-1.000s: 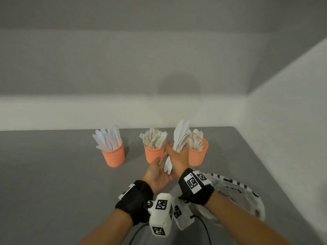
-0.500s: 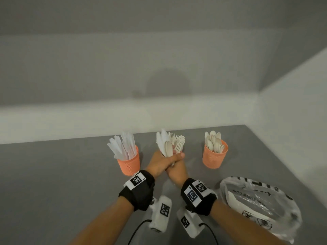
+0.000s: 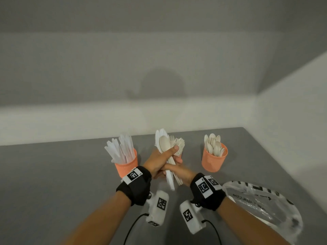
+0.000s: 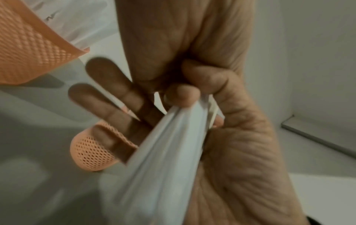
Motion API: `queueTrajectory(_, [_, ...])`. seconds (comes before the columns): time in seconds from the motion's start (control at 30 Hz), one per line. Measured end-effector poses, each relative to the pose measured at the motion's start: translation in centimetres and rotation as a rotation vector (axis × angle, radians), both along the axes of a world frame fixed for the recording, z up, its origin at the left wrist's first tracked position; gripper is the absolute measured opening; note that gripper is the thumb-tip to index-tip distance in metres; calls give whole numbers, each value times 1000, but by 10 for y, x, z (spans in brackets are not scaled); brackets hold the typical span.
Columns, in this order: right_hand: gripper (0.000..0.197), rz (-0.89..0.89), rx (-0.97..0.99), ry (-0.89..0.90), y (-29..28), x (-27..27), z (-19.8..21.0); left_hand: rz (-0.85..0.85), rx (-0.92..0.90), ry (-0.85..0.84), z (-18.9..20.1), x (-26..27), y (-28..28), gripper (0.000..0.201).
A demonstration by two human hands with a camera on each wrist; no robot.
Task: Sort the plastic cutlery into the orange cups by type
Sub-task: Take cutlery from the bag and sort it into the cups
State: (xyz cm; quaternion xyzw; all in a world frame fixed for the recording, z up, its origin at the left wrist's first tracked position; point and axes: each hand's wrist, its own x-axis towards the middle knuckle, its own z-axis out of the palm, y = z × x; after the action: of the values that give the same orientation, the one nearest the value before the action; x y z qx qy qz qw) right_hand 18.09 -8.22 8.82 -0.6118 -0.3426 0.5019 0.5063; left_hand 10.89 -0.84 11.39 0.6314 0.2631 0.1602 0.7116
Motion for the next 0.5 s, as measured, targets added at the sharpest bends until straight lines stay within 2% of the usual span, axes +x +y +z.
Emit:
queueTrajectory(0.13, [6,-7,69,199,-1,1,10,16,22,0,5,5,5,30])
queueTrajectory(0.2, [14,-59,66,208,-2,2,10,29,51,-23,7,8,6,30])
queueTrajectory(0.33, [15,-86,85,278,-4,11,8,59,75,-51,9,12,7,36])
queueTrajectory(0.43, [23,-76,76,337,-10,21,5,177,82,-85,12,16,9,31])
queueTrajectory(0.5, [24,-82,74,284,-14,26,-1,284,118,-79,13,19,11,29])
